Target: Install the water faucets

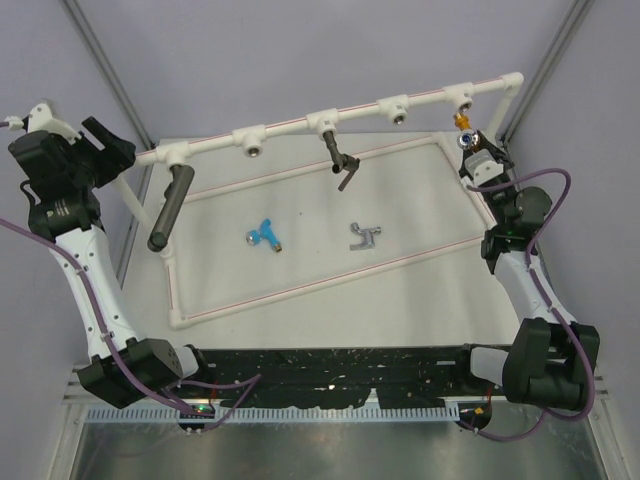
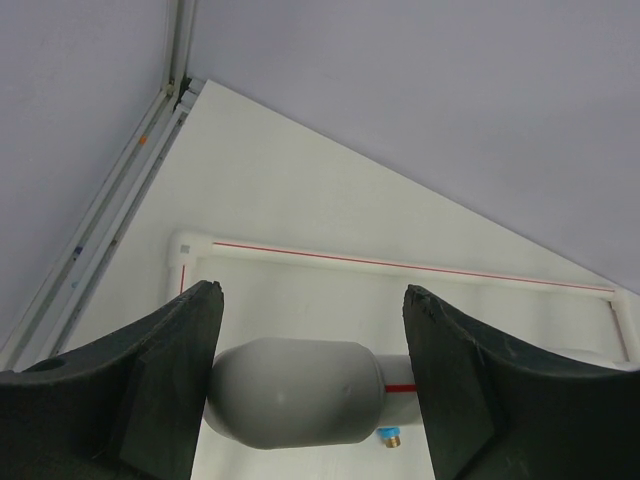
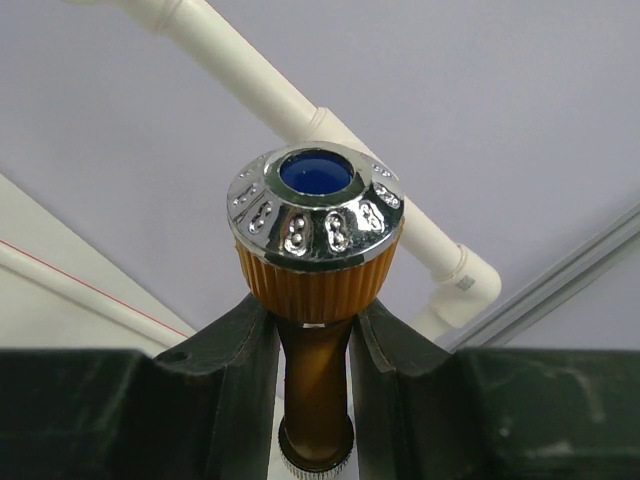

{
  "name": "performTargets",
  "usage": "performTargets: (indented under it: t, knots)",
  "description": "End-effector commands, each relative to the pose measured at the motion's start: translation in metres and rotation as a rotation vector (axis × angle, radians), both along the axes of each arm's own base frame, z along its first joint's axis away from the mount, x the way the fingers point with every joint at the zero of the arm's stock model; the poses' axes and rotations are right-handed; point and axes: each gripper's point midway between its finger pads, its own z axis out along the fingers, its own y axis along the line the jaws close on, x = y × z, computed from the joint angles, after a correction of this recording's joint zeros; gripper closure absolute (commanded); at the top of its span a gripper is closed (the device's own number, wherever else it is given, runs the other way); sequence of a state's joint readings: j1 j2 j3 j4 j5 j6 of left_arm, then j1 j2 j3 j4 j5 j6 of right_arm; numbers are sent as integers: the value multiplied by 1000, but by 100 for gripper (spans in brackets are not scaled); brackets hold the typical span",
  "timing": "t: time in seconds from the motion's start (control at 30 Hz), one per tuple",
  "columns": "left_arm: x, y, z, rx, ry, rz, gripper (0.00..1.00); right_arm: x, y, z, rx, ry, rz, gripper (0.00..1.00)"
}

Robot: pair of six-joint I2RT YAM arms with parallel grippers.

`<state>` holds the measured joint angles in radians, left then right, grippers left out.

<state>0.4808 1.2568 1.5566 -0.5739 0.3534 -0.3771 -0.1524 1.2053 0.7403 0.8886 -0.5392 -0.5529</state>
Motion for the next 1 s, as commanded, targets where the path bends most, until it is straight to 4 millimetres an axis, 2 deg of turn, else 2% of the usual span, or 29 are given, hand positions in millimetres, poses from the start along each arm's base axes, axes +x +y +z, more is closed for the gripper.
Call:
performTargets:
  t: [0.0, 0.1, 0.23, 0.63, 0.97]
  knots:
    - [-5, -29, -2, -47, 35, -128, 25, -9, -9, 45, -276, -209, -130, 95]
    - [-5, -29, 0, -41, 32, -129, 25, -8, -15, 45, -451, -241, -205, 95]
    - [-4, -28, -2, -43, 40, -125, 25, -2, -17, 37, -590, -244, -239, 95]
    - [-3, -26, -6, -49, 54, -117, 25, 0, -19, 54, -669, -332, -278, 95]
    - [-1, -25, -8, -55, 63, -119, 25, 16, -22, 46, -692, -312, -281, 95]
